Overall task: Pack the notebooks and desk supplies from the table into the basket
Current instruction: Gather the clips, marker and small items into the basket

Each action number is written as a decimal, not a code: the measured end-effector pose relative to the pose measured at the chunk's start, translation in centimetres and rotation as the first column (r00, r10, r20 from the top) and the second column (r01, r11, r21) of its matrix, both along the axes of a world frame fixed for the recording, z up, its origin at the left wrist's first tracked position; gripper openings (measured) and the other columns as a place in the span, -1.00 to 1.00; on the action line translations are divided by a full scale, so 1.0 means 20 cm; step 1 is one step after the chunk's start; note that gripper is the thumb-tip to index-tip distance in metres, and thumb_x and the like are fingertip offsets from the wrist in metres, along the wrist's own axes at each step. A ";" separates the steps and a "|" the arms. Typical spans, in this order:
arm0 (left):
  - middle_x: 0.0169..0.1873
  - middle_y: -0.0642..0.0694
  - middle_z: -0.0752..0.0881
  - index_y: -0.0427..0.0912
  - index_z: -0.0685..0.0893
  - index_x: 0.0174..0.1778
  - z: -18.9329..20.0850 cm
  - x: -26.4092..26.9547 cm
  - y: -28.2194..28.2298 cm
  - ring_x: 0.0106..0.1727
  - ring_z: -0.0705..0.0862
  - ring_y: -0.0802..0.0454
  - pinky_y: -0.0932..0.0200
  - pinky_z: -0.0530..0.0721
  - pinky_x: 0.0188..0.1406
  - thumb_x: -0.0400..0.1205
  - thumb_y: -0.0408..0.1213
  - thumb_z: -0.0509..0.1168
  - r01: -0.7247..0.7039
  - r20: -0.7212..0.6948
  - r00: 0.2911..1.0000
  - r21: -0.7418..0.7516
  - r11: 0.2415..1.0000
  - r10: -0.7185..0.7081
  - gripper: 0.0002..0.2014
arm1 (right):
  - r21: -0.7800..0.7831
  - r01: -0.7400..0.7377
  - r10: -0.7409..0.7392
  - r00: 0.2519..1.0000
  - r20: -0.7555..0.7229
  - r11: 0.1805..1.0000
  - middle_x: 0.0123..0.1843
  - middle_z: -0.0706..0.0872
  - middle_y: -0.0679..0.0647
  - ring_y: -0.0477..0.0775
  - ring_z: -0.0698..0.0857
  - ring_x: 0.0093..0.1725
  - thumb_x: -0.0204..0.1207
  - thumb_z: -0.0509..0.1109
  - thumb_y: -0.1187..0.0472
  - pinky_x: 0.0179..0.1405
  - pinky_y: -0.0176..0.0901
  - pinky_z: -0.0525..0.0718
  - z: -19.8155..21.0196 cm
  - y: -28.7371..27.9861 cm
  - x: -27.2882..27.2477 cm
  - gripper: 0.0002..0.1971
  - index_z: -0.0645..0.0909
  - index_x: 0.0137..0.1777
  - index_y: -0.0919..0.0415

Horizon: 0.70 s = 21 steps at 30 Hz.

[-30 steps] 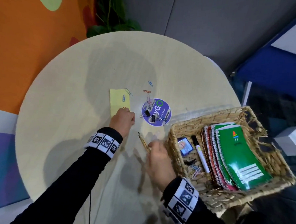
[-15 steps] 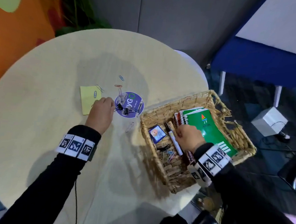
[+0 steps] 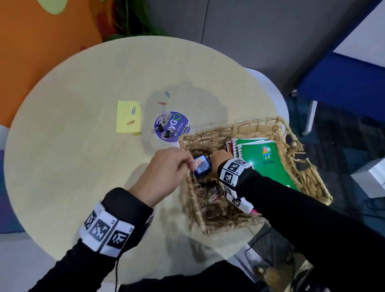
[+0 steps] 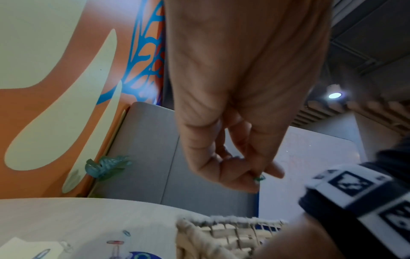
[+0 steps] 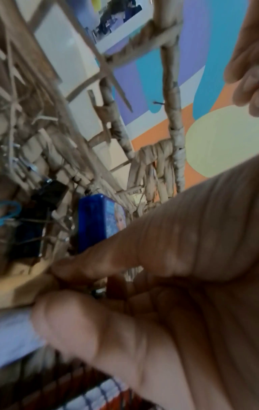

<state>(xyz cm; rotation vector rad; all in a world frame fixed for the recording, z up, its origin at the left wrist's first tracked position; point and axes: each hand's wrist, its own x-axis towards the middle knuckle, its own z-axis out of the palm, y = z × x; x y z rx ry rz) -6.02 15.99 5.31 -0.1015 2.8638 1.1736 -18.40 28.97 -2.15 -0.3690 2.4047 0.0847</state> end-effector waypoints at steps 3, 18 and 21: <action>-0.12 -0.06 0.79 -0.13 0.80 -0.14 -0.02 -0.02 0.14 -0.09 0.70 0.00 0.29 0.42 -0.08 0.54 -0.47 0.21 0.053 0.086 0.995 -0.058 0.997 -0.048 -0.73 | -0.004 -0.049 0.049 0.999 0.010 0.999 0.22 0.73 0.31 0.29 0.72 0.19 0.51 0.35 0.32 0.09 -0.01 0.68 0.01 0.04 -0.02 -0.72 0.62 0.19 0.41; -0.09 -0.25 0.62 -0.38 0.63 0.11 -0.19 -0.24 0.54 -0.02 0.59 -0.20 -0.04 0.53 0.15 0.67 -0.40 0.14 0.715 0.811 0.529 -0.269 0.645 -0.249 -0.79 | -0.475 0.120 -0.157 0.987 -0.041 0.872 -0.42 0.66 0.08 0.16 0.71 -0.33 0.44 0.50 0.13 -0.23 0.01 0.70 0.40 0.67 0.07 -0.75 0.53 -0.35 0.20; 0.27 -0.31 0.64 -0.41 0.59 0.27 -0.18 -0.23 0.54 0.18 0.66 -0.23 0.04 0.57 0.07 0.69 -0.45 0.10 0.708 0.817 0.513 -0.230 0.668 -0.262 -0.71 | -0.487 0.124 -0.170 0.984 -0.051 0.865 -0.38 0.71 0.14 0.20 0.74 -0.28 0.41 0.52 0.11 -0.19 0.12 0.74 0.36 0.73 0.09 -0.74 0.58 -0.33 0.26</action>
